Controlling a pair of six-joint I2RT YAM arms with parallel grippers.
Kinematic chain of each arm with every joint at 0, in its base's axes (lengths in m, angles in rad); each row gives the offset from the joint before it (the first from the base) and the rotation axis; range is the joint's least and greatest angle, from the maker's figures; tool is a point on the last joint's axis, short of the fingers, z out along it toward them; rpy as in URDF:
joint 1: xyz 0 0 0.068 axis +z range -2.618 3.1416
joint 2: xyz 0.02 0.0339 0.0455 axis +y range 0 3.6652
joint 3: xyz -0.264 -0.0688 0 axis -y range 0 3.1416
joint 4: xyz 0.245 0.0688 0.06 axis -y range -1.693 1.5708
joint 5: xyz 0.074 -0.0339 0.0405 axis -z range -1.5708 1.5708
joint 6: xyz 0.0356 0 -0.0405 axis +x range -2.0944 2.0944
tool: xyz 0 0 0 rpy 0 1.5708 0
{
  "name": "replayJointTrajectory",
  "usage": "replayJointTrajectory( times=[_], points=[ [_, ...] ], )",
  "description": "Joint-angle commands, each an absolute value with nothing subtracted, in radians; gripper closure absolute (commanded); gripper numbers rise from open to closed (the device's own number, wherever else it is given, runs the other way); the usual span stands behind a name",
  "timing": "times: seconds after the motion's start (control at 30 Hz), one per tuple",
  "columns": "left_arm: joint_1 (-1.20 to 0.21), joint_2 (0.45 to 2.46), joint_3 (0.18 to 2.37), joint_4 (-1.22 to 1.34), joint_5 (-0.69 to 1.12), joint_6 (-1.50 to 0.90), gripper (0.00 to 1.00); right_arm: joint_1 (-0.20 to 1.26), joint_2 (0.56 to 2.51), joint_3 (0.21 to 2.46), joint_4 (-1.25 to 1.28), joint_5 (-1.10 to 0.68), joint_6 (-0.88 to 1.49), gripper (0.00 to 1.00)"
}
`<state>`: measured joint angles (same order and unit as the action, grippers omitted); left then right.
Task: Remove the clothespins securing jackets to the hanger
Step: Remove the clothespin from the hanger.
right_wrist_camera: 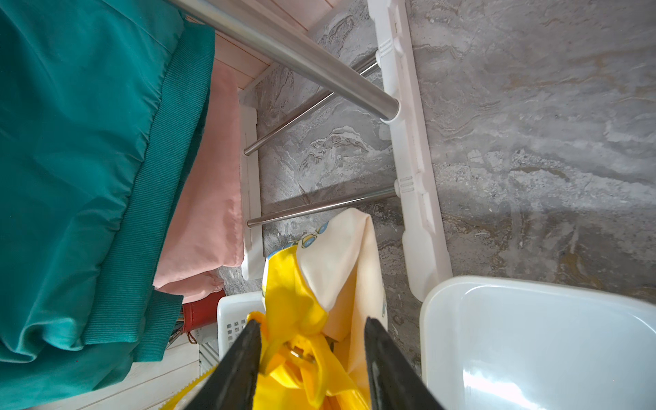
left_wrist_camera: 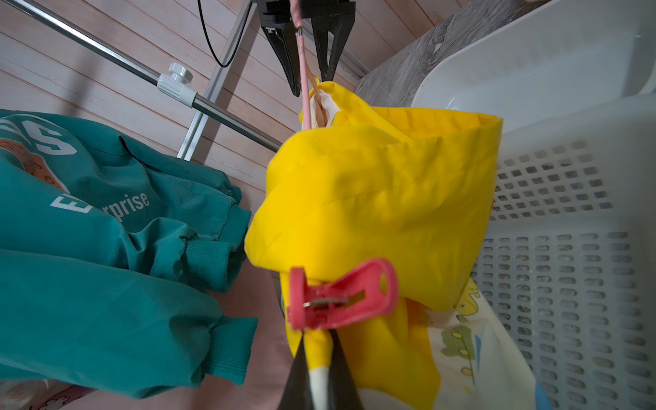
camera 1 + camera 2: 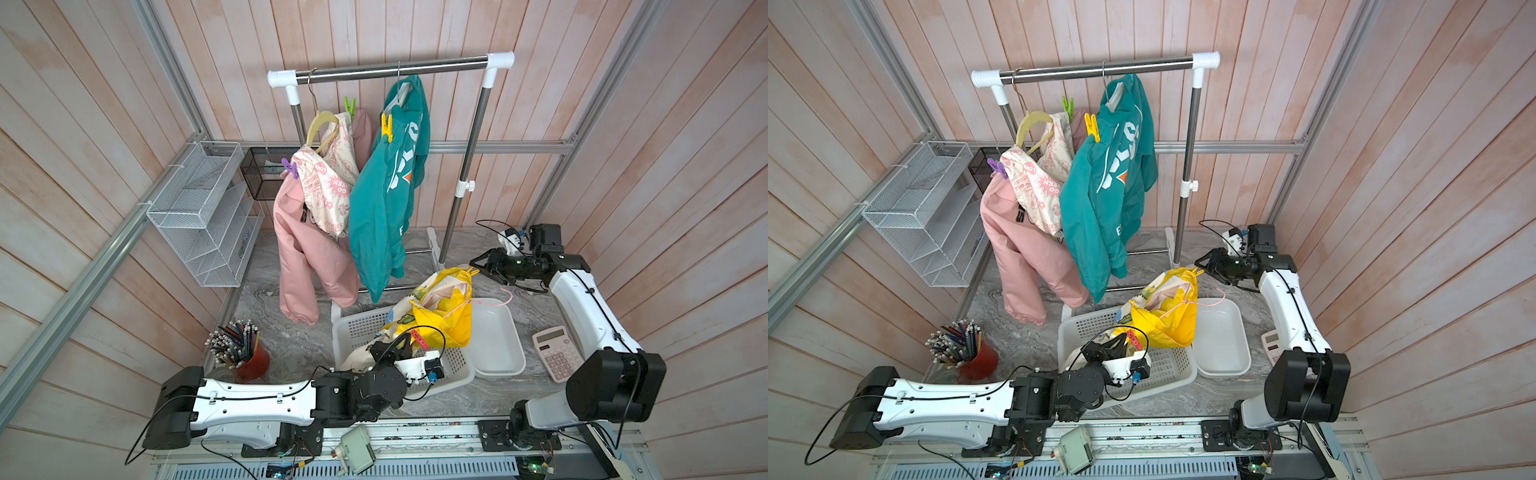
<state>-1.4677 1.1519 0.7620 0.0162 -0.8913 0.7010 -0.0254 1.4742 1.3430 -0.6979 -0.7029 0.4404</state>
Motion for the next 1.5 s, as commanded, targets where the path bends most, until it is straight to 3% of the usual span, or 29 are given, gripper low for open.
replayJointTrajectory(
  times=[0.0,0.8,1.1,1.47],
  points=[
    [-1.473,1.150,0.746,0.068,-0.917,0.709,1.00,-0.015,1.483,1.358,-0.709,-0.687,0.428,0.52],
    [-1.493,1.176,0.728,0.089,-0.948,0.717,1.00,0.002,1.482,1.338,-0.724,-0.684,0.419,0.62],
    [-1.493,1.176,0.706,0.146,-1.005,0.770,1.00,0.004,1.493,1.330,-0.755,-0.678,0.402,0.53],
    [-1.493,1.186,0.682,0.178,-0.991,0.820,1.00,0.007,1.493,1.338,-0.770,-0.691,0.403,0.61]
  ],
)
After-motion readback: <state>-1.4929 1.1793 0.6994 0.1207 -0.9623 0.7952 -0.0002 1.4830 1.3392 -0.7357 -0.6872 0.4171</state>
